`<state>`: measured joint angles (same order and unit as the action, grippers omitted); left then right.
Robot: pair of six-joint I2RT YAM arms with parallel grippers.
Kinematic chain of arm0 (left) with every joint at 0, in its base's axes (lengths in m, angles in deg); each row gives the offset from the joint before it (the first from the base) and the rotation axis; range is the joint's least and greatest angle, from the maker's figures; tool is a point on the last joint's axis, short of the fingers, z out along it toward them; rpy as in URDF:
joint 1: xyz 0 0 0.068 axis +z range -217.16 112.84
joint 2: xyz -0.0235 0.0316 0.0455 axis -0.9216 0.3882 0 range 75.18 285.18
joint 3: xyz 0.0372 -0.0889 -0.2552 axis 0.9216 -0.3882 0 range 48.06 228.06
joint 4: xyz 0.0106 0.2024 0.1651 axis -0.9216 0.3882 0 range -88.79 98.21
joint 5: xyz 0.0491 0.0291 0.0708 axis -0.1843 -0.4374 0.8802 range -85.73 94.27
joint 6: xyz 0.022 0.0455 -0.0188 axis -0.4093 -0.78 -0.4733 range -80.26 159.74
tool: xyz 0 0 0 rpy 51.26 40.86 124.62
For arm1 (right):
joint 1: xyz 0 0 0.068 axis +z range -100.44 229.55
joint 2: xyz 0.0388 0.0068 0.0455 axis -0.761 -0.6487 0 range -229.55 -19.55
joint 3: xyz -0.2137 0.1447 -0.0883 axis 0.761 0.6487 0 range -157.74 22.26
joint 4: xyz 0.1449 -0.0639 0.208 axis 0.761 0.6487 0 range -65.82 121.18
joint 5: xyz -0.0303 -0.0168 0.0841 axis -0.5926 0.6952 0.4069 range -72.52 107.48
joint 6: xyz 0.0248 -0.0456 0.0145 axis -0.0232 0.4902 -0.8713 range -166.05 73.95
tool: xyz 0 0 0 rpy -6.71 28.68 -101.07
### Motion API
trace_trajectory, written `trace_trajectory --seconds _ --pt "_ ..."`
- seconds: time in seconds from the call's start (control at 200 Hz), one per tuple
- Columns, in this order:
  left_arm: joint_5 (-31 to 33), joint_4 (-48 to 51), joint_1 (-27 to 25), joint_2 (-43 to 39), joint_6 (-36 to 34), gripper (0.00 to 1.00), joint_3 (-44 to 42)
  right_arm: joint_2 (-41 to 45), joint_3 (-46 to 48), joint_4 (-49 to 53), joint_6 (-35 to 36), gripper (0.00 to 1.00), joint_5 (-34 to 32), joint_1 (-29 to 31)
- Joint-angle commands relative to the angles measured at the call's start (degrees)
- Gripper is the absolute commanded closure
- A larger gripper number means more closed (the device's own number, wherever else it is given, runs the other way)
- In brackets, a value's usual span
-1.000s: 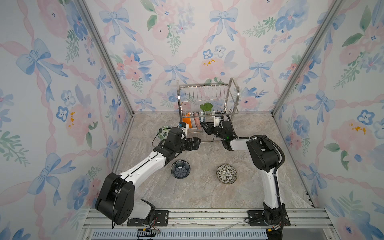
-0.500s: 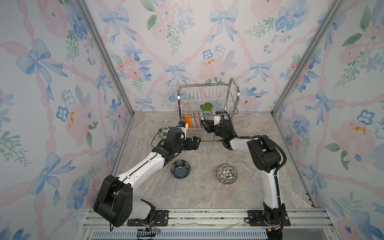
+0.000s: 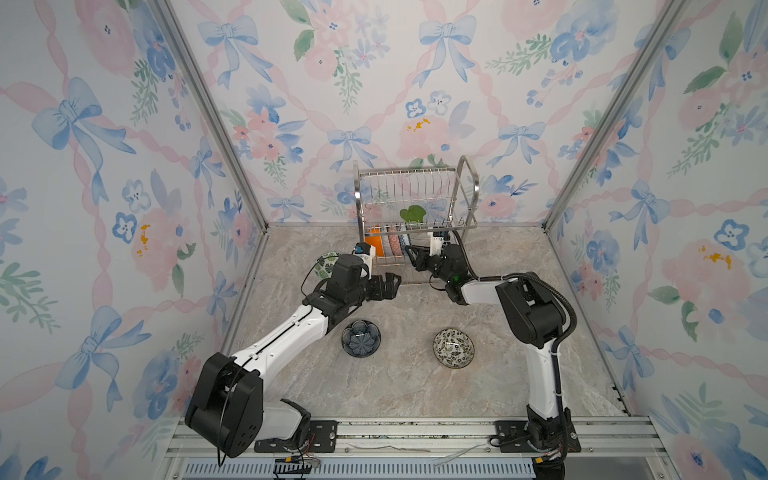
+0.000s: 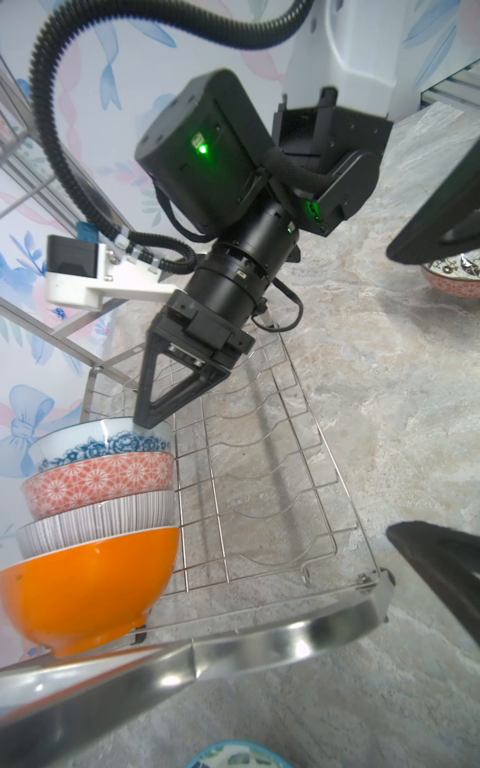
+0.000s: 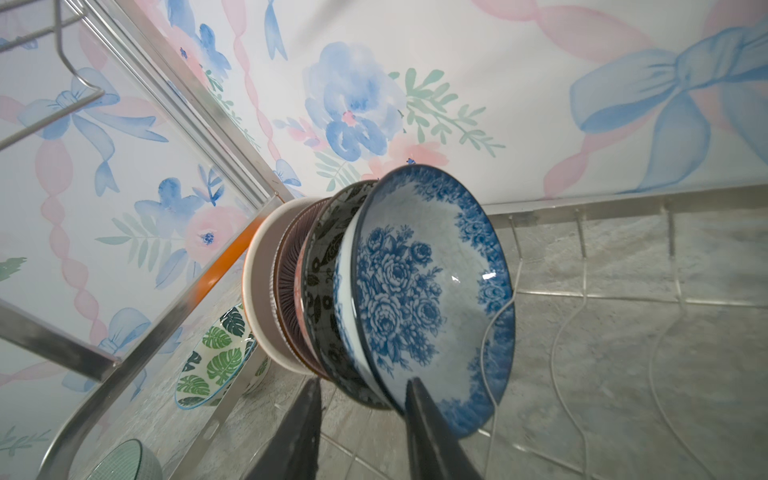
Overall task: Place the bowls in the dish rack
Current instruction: 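Open right gripper and release the rose bowl in the rack, then draw right gripper back from the rack toward the leaf-pattern bowl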
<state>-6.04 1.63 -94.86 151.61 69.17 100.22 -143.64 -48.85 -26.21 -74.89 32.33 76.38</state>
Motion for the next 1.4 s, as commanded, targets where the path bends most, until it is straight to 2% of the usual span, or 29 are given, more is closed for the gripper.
trace_trajectory --seconds 0.0,0.46,0.66,0.84,1.02,1.195,1.315,1.4 --pt "0.5 0.4 0.4 -2.6 1.3 0.02 -1.6 4.7 2.9 -3.3 1.5 0.63 -1.8 1.1" --pt "0.7 1.0 0.6 -8.7 3.0 0.02 -6.5 15.6 15.2 -3.0 2.0 0.62 -5.5 4.3" --pt "-0.9 0.8 0.6 -12.6 4.0 0.02 -9.0 23.8 21.1 3.8 4.6 0.61 -10.1 7.3" --pt "-2.8 1.4 0.6 -15.5 4.1 0.02 -11.7 33.1 23.5 17.4 7.3 0.59 -17.0 10.0" --pt "-4.3 3.5 0.5 -18.0 4.0 0.02 -12.0 39.7 21.2 35.0 9.6 0.56 -23.0 11.3" --pt "-5.7 5.7 0.5 -21.5 4.1 0.02 -11.4 46.5 18.7 50.2 9.5 0.46 -31.7 13.4" --pt "-6.6 7.1 0.4 -23.8 4.1 0.02 -11.6 49.8 16.7 60.4 8.5 0.43 -36.9 14.4" --pt "-6.9 8.3 0.4 -25.2 4.0 0.02 -11.8 51.4 16.2 65.3 7.4 0.38 -38.7 14.8"
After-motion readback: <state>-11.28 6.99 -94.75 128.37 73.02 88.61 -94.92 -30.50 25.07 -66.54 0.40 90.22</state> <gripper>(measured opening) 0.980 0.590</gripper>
